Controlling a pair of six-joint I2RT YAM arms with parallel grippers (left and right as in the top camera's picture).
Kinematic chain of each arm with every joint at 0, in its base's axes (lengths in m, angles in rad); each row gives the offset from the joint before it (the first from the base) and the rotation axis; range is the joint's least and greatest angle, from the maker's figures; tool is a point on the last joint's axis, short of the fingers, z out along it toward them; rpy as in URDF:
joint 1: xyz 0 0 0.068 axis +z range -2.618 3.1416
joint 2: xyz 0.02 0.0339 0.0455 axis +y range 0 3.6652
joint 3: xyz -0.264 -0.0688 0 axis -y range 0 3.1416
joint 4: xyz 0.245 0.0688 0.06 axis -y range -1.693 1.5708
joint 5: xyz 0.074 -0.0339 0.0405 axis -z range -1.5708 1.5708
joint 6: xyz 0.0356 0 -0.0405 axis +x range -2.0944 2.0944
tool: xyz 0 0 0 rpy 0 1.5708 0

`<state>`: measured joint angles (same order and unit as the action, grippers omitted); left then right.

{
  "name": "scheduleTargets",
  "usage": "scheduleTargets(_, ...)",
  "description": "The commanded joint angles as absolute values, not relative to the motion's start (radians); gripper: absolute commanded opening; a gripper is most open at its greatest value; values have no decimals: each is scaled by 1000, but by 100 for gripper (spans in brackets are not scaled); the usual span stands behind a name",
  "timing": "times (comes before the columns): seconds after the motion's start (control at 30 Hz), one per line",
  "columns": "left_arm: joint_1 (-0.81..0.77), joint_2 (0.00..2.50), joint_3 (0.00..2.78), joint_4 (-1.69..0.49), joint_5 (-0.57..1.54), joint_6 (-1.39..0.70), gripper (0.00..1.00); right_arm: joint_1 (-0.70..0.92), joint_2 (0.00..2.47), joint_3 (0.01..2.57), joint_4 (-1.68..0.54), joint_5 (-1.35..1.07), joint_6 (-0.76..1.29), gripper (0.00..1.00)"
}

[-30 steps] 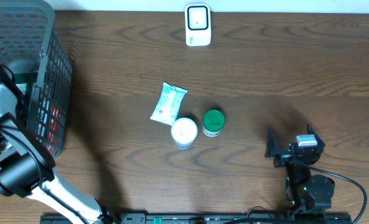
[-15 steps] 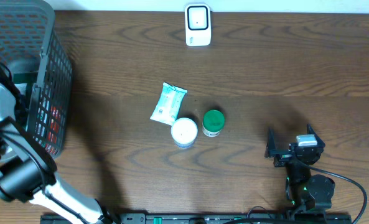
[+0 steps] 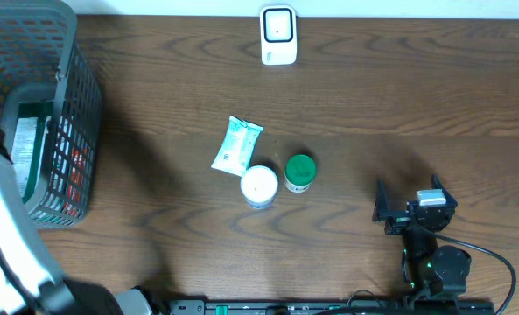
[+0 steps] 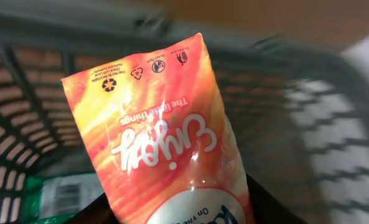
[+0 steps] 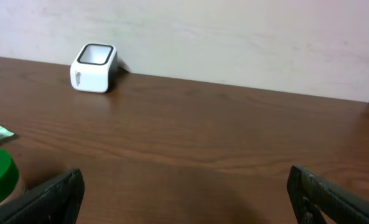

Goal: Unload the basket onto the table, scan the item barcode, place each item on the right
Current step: 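Grasp the orange Enjoy tissue pack with the left gripper and lift, then carry the orange pack to the scanner and set it beside the wipes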

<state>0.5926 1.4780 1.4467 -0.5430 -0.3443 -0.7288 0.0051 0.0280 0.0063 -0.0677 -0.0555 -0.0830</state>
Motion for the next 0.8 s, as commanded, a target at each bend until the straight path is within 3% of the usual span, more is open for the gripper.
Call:
scheduleTargets(0.0, 529, 1363, 1446, -536, -360, -665, 47, 6, 27, 6, -72, -54, -72, 99)
scheduleTargets(0.37, 96, 1239, 1445, -740, -345, -614, 45, 6, 27, 6, -72, -54, -72, 99)
scheduleTargets(0.53, -133, 1336, 1432, -871, -304, -613, 45, 6, 27, 6, -72, -54, -72, 99)
scheduleTargets(0.77, -392, 1570, 1419, -835, -274, -585, 45, 6, 27, 6, -72, -54, -72, 99)
